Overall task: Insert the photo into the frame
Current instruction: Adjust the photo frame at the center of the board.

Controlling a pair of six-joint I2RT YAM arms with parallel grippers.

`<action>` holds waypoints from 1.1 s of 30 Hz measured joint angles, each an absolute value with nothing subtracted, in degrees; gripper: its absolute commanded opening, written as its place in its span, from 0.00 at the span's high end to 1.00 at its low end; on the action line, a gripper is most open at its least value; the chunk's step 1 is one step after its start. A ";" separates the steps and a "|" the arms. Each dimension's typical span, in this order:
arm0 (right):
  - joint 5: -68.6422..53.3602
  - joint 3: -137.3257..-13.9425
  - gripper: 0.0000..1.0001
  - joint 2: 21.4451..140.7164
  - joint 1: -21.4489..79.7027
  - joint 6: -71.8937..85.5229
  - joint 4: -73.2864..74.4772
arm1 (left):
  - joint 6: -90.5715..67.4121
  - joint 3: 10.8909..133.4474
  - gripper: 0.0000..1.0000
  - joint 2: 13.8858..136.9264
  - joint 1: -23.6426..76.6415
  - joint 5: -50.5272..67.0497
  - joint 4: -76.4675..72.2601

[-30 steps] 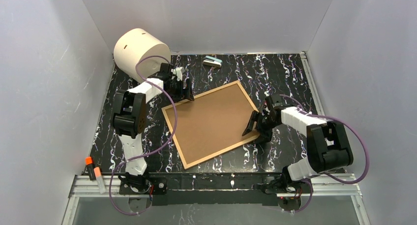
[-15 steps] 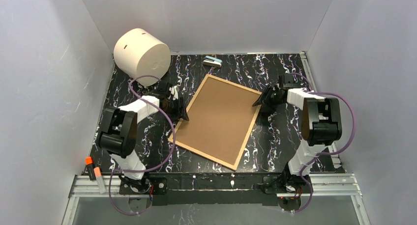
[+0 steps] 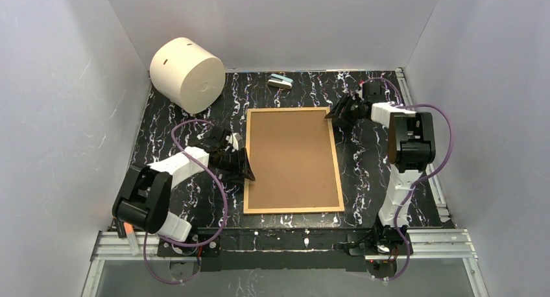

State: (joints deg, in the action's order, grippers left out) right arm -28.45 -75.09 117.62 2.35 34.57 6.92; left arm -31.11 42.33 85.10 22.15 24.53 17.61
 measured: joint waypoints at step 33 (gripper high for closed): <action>-22.81 -47.75 0.91 102.28 51.64 66.43 -20.47 | -36.12 44.23 0.96 87.77 20.03 17.61 14.98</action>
